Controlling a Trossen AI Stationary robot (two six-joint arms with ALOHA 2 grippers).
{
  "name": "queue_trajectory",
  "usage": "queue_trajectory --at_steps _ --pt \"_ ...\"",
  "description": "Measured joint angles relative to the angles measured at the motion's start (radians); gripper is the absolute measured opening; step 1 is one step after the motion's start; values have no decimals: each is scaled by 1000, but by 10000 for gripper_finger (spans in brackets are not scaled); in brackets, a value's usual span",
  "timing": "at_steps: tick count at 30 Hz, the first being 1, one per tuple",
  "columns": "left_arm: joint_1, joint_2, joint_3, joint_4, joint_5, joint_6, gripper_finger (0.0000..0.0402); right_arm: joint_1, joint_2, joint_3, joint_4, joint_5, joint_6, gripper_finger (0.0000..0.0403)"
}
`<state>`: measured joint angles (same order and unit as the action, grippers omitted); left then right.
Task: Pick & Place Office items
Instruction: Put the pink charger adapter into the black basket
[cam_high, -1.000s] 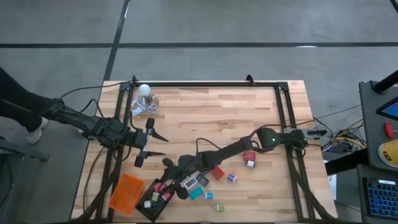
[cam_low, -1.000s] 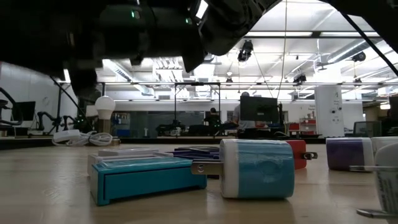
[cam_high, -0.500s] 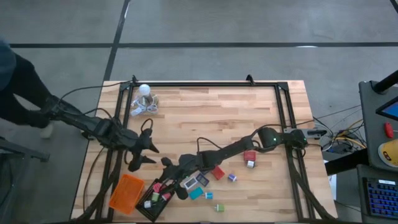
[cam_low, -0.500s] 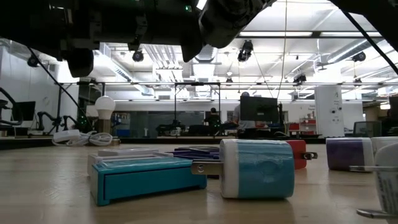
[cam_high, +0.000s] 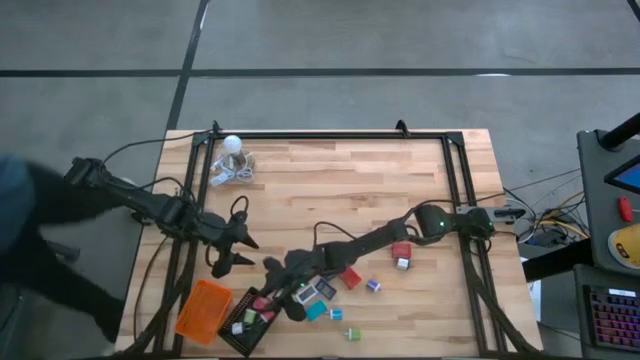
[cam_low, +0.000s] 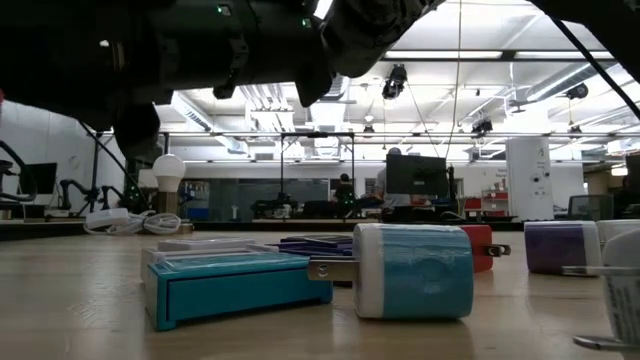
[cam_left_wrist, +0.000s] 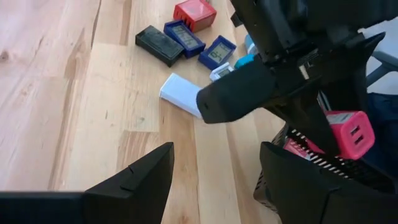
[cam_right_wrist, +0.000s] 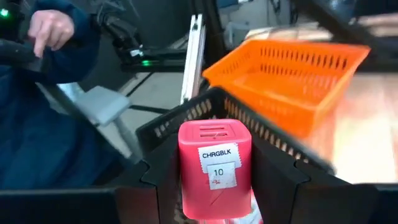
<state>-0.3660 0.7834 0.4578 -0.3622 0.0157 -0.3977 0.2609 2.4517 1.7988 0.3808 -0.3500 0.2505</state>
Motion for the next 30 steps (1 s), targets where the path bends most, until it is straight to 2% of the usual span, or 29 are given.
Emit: queue_trajectory --at_steps 9,30 --pt "0 -1 2 6 -1 1 243 -8 46 0 -4 -19 138 155" --pt "0 -1 2 7 -1 4 243 -15 51 0 -3 -18 135 155"
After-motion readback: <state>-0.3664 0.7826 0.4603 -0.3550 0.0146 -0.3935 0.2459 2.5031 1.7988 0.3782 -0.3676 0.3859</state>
